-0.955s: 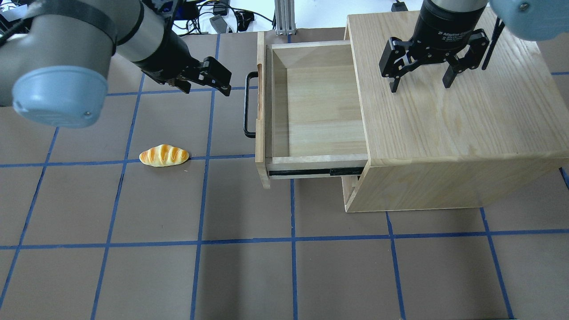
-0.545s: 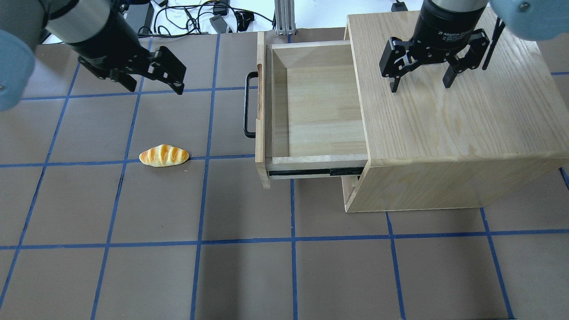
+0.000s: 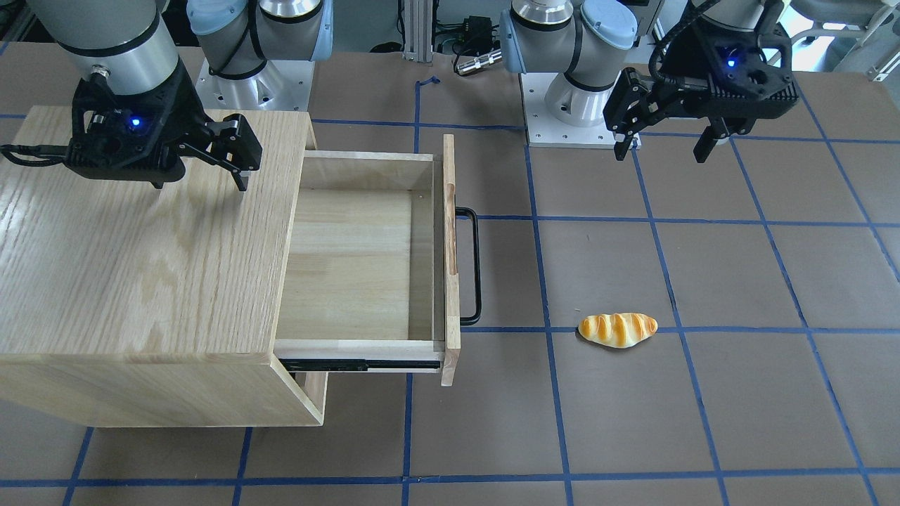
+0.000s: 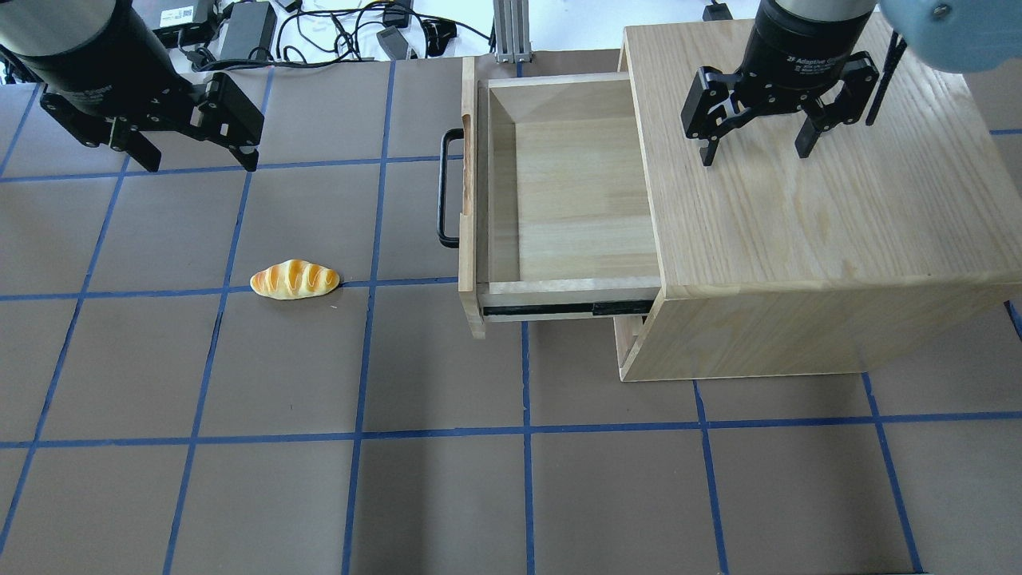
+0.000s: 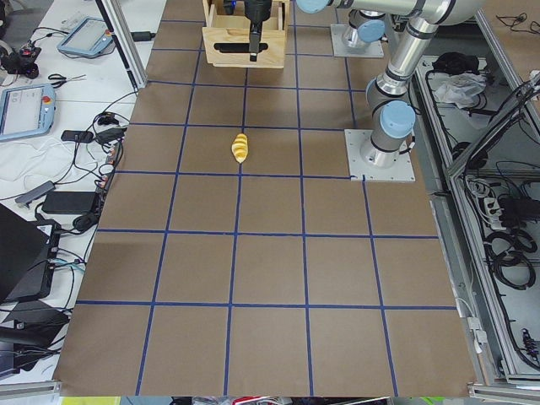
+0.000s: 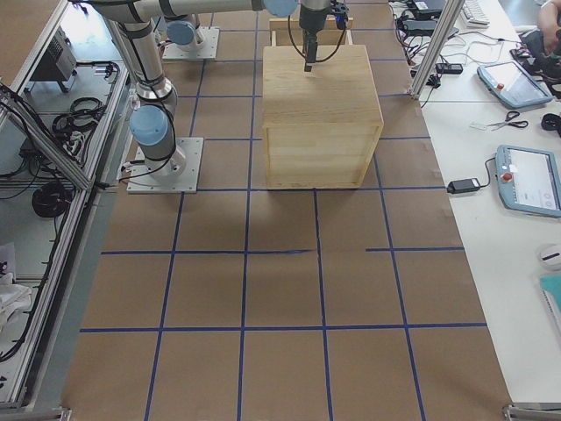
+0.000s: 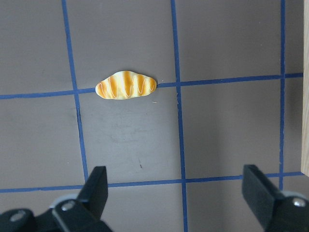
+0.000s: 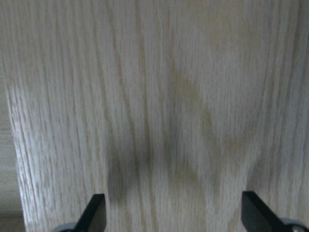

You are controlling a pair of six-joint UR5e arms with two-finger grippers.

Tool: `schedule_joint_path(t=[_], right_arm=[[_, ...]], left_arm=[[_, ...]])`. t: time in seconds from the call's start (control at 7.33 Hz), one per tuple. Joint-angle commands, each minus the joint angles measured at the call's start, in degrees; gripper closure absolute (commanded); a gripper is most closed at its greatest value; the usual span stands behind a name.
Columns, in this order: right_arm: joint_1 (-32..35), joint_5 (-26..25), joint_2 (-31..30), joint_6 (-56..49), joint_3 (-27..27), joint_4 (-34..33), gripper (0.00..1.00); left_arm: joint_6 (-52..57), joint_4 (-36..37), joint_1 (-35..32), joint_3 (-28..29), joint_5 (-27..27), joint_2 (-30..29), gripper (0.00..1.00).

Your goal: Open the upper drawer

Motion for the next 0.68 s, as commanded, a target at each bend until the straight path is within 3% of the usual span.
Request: schedule_joint_path(t=[0.0, 0.55], right_arm=[[0.02, 0.0, 0.0, 0.06, 0.0, 0.0, 0.0], [-0.07, 0.0, 0.0, 0.06, 0.0, 0.0, 0.0]], left_arm=[[-5.81, 0.21, -0.96, -0.03, -0.89, -0.76, 0.0], [-5.78, 0.39, -2.1, -0.03, -0.37, -0.94, 0.0]])
